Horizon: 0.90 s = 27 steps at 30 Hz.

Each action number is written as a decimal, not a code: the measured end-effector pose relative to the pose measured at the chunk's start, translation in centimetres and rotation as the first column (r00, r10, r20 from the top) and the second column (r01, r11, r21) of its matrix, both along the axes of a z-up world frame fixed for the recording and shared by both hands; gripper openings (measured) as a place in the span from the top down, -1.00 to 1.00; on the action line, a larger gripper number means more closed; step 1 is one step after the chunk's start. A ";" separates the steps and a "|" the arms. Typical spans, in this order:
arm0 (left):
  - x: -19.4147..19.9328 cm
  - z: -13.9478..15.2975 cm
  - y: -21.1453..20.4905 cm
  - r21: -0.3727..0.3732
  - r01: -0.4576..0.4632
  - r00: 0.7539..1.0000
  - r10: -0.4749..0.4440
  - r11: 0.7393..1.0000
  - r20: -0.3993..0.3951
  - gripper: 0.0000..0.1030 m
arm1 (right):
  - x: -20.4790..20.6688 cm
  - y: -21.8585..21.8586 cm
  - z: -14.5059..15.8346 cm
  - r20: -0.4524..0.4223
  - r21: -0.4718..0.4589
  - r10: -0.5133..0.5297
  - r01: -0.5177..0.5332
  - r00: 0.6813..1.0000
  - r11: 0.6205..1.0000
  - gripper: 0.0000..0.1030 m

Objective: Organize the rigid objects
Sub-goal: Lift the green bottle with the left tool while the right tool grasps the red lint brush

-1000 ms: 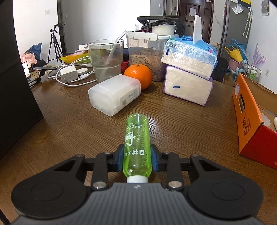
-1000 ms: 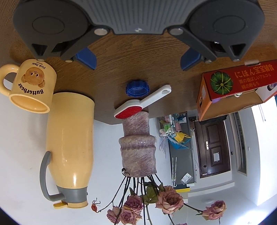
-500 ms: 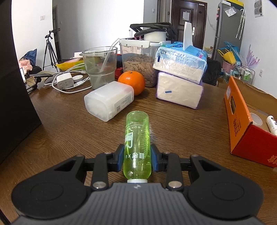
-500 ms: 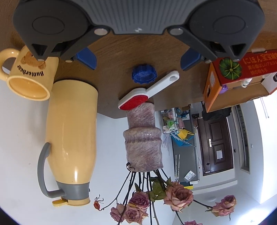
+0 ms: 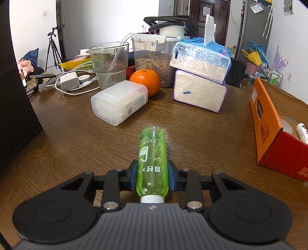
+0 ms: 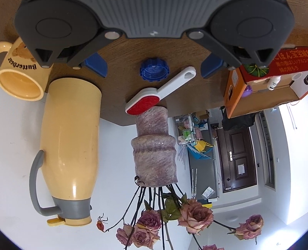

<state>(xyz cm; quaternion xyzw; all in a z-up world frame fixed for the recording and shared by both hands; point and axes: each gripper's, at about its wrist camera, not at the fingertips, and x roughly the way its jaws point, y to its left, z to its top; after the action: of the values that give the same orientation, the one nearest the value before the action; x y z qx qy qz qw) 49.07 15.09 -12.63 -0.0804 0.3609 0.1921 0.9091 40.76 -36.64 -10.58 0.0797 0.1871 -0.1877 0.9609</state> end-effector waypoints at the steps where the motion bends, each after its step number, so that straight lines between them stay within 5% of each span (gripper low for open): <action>1: 0.0 0.0 -0.1 0.008 0.000 1.000 0.000 1.000 0.000 0.34 | 0.3 -0.1 0.1 -0.001 0.000 0.000 0.000 1.000 1.000 -1.00; 6: 0.6 -0.1 0.0 0.018 -0.024 1.000 0.024 1.000 -0.003 0.06 | 1.6 -0.4 0.2 -0.013 0.002 0.007 -0.007 1.000 1.000 -1.00; 9: 1.2 -0.1 0.3 0.016 -0.030 1.000 0.030 0.999 0.001 0.38 | 2.3 -0.5 0.2 -0.020 0.002 0.007 -0.007 1.000 1.000 -1.00; 27: 0.8 0.9 -0.5 0.040 -0.008 0.999 0.007 0.999 0.037 0.38 | 8.9 -3.1 0.6 -0.021 0.097 -0.033 0.035 0.999 0.995 -1.00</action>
<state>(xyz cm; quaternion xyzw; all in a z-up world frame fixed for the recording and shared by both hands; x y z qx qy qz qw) 49.89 14.60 -11.72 -0.0669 0.3397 0.2014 0.9163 49.67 -39.75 -10.03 0.1277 0.2037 -0.1955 0.9508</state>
